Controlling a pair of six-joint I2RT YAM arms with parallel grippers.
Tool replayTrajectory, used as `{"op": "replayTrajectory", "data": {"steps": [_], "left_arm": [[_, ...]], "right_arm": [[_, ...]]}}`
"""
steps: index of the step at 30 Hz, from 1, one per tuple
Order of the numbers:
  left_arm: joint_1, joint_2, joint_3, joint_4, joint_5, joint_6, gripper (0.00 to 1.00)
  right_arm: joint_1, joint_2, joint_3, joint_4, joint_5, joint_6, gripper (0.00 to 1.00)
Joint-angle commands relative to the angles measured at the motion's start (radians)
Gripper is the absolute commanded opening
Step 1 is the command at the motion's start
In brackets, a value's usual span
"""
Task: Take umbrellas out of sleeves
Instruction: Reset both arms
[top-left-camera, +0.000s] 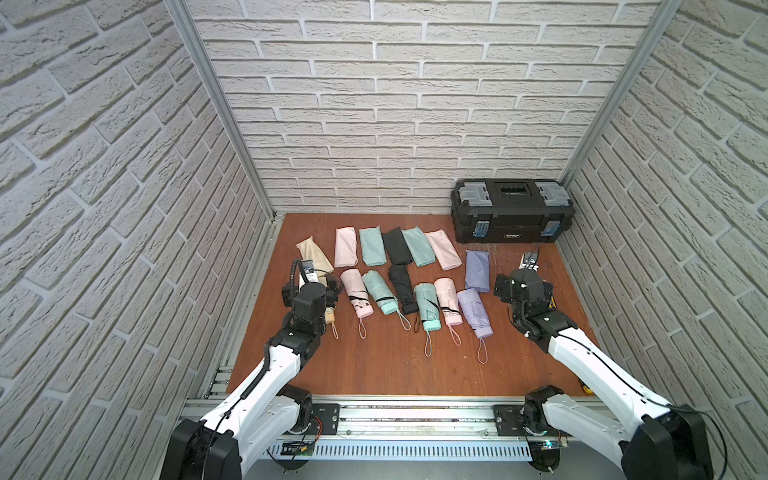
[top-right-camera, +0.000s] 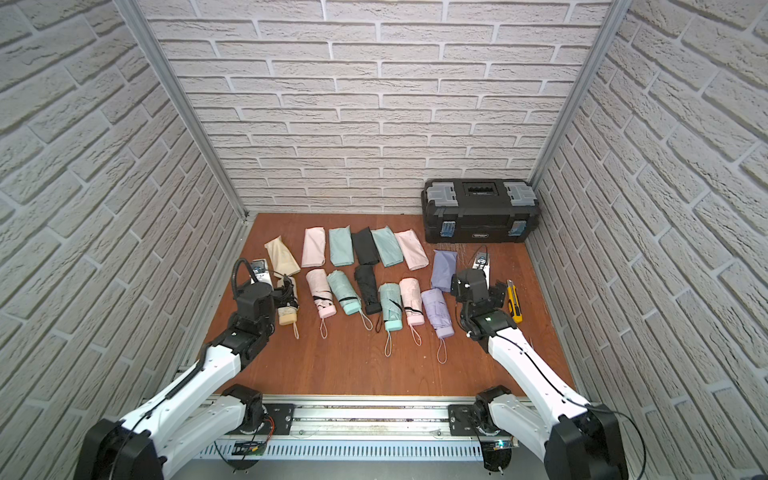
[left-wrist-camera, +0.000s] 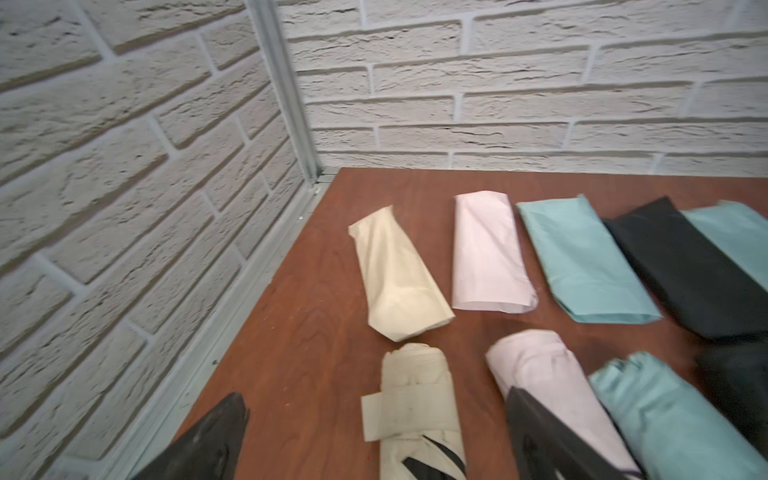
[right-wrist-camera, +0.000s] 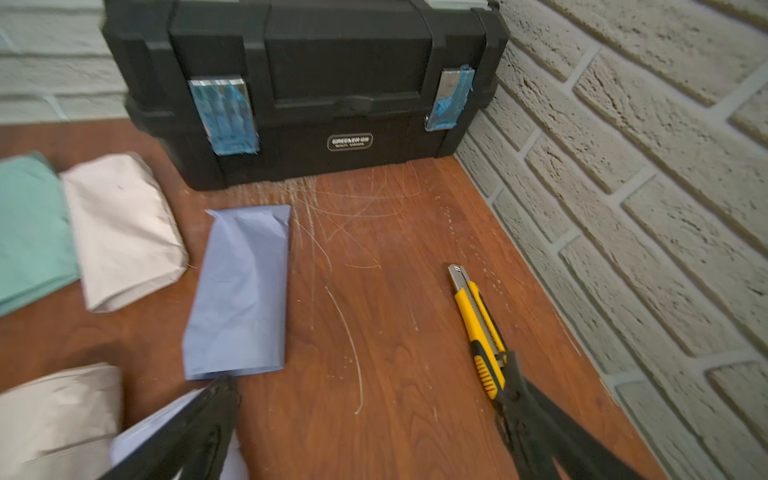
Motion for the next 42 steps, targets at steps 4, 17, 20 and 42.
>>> {"op": "replayTrajectory", "data": {"steps": [4, 17, 20, 42], "left_arm": [[0.052, 0.135, 0.071, 0.051, -0.034, 0.026, 0.98], [0.101, 0.278, -0.135, 0.580, 0.121, 0.202, 0.98], [0.110, 0.316, -0.128, 0.593, 0.146, 0.242, 0.98], [0.215, 0.565, -0.225, 1.002, 0.265, 0.251, 0.98]], "right_arm": [[-0.003, 0.036, -0.153, 0.425, 0.054, -0.171, 1.00], [-0.040, 0.237, -0.268, 0.849, -0.086, -0.262, 1.00], [-0.044, 0.267, -0.262, 0.862, -0.115, -0.278, 1.00], [-0.100, 0.376, -0.293, 1.027, -0.219, -0.283, 0.97]]}}
